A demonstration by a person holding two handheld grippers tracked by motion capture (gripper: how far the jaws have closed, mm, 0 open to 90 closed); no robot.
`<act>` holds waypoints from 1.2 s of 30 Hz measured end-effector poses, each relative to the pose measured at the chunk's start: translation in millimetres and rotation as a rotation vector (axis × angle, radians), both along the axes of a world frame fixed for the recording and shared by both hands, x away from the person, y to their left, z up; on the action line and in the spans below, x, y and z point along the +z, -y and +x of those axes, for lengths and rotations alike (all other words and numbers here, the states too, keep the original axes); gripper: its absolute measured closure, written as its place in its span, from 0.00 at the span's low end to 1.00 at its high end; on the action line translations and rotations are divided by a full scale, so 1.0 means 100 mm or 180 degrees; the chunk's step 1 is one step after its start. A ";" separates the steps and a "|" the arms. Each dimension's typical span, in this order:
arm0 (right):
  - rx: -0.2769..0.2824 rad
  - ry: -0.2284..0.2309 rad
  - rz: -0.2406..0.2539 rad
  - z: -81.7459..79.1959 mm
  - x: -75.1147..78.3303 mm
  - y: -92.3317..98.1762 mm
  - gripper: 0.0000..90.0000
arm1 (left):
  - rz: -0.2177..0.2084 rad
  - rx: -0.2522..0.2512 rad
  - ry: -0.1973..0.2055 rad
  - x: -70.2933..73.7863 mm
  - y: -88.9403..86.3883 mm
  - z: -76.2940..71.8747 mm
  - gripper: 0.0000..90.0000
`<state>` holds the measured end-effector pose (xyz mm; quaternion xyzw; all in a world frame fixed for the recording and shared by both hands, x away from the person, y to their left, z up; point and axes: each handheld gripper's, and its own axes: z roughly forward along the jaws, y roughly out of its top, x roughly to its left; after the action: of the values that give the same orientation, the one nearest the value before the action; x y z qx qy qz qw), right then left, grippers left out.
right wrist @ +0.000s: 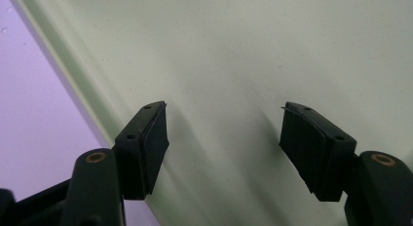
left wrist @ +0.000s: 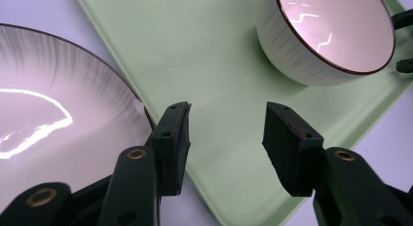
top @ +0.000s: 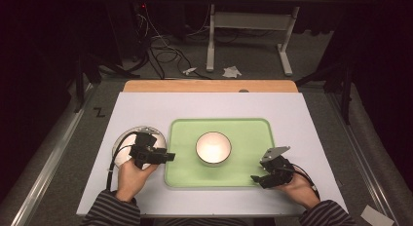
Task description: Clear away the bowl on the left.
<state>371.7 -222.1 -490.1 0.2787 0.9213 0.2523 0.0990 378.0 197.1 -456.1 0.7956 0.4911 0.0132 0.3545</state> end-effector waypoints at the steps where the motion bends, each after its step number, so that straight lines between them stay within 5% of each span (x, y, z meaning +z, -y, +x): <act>1: 0.0001 0.0000 -0.0001 0.00 0.00 0.00 0.40 | -0.0005 -0.0006 -0.0008 -0.01 0.00 0.00 0.58; 36: -0.0016 -0.0042 -0.0006 -0.01 -0.01 -0.01 0.40 | 0.0239 -0.0177 -0.0298 -0.19 0.15 0.03 0.56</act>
<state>370.6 -220.9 -490.6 0.2825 0.9215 0.2494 0.0938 381.3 182.1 -475.5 0.8214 0.4840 -0.0155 0.3013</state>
